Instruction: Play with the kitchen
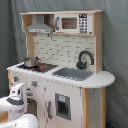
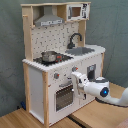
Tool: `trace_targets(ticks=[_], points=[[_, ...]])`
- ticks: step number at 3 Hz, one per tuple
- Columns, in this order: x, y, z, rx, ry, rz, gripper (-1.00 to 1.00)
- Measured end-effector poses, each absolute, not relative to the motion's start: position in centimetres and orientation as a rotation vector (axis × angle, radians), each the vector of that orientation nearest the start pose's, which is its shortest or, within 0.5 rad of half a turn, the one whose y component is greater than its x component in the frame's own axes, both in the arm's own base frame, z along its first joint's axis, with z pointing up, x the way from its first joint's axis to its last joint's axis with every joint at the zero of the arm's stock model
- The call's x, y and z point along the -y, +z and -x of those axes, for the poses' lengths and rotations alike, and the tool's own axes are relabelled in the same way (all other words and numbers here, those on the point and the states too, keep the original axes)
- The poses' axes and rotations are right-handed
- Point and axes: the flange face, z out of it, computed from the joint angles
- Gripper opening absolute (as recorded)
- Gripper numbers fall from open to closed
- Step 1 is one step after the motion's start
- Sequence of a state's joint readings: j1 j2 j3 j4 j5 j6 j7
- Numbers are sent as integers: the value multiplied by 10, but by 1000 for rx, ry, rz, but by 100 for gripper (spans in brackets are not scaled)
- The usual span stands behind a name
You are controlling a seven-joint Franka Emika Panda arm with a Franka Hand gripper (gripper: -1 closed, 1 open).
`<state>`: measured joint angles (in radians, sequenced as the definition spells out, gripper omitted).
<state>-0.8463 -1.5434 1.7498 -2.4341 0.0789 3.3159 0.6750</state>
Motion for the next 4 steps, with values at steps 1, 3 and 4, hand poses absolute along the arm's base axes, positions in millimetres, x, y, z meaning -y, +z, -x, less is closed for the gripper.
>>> trace_targets(ticks=[1,3,4], points=[[-408,248,-341,-920,1591,-1806,-100],[-424,256,-316,-838,1535,-1807,-100],[-432,257,-305,-798,1503,-1813,-100]])
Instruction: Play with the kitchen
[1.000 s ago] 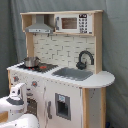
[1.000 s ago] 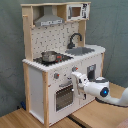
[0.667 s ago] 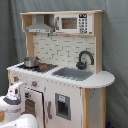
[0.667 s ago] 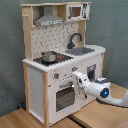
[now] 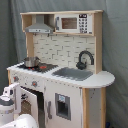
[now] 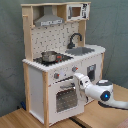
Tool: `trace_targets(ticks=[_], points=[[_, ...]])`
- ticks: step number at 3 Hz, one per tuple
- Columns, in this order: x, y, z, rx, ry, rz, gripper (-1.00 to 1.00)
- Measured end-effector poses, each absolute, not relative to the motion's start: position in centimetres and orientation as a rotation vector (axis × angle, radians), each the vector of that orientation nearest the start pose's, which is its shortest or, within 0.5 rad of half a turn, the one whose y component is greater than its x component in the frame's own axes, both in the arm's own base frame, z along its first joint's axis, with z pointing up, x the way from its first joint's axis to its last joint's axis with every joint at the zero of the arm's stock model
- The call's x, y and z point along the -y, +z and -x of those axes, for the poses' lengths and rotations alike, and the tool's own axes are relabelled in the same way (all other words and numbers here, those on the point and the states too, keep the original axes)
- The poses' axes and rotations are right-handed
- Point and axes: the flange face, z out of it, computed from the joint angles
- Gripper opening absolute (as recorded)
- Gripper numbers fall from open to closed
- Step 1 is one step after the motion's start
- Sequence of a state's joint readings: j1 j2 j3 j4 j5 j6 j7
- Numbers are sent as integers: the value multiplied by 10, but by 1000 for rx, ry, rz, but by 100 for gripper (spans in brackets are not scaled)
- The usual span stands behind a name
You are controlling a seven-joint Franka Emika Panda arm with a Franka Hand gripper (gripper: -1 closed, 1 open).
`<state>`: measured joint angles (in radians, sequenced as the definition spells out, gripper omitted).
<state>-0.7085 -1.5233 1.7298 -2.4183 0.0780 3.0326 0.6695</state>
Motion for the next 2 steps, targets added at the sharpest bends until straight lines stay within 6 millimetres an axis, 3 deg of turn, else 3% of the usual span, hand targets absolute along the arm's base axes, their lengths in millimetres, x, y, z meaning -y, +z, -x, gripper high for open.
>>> trace_targets(ticks=[2], points=[[-450,257,-285,-711,1431,-1812,-100]])
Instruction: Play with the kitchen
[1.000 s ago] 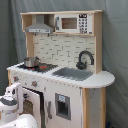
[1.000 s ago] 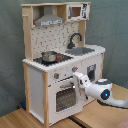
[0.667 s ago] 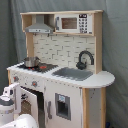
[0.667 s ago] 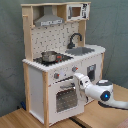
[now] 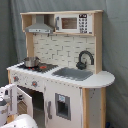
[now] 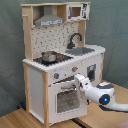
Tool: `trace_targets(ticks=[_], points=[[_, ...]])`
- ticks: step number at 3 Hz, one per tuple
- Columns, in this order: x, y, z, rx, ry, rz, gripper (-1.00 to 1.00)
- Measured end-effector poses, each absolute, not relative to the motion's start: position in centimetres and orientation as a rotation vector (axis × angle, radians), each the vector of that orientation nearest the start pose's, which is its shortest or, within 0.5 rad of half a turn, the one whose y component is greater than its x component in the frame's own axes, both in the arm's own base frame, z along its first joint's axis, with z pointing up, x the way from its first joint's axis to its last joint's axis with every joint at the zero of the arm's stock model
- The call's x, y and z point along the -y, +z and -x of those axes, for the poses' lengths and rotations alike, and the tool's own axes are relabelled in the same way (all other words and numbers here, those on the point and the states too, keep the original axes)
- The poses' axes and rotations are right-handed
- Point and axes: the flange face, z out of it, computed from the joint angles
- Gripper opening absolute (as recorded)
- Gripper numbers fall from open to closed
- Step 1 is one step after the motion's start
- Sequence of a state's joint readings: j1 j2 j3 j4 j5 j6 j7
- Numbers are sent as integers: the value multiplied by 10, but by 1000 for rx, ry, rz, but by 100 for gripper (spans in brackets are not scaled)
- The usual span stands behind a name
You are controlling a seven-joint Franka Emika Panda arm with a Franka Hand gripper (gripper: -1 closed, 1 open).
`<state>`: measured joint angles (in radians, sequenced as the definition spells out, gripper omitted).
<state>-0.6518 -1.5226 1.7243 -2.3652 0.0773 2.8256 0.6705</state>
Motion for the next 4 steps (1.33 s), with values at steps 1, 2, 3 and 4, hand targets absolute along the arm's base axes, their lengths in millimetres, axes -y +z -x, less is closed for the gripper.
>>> trace_targets(ticks=[1,2,3,4], points=[[-461,257,-274,-673,1398,-1812,-100],[-472,257,-263,-642,1369,-1807,-100],[-483,257,-255,-601,1336,-1809,-100],[-495,258,-247,-566,1303,-1811,-100]])
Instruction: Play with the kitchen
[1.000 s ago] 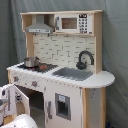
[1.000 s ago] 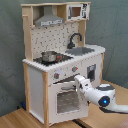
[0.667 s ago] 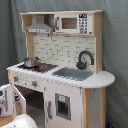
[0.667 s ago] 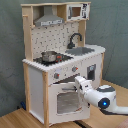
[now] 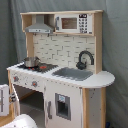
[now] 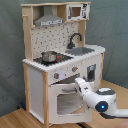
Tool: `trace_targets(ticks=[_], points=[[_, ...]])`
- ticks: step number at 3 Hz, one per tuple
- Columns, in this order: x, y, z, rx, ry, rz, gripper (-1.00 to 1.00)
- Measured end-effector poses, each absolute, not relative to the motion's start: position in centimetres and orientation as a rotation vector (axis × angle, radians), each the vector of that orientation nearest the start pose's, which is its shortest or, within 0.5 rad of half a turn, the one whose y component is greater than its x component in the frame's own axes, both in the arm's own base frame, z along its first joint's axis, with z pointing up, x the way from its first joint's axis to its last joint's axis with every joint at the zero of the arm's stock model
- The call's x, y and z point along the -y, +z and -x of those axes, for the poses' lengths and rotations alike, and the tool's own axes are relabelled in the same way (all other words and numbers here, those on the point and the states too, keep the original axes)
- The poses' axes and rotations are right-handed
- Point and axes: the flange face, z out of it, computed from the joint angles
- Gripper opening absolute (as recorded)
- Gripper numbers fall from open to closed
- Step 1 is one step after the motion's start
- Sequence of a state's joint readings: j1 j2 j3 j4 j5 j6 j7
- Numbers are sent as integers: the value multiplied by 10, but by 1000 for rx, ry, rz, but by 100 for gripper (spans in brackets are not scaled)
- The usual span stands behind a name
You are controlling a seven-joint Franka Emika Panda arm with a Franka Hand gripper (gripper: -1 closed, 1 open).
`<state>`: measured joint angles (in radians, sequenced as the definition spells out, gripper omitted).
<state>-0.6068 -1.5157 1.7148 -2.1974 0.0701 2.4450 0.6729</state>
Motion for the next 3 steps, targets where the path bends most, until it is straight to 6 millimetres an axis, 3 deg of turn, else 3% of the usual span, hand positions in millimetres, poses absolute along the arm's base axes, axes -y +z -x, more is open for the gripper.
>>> trace_targets(ticks=[2,3], points=[[-524,257,-226,-516,1254,-1813,-100],[-523,257,-226,-499,1234,-1809,-100]])
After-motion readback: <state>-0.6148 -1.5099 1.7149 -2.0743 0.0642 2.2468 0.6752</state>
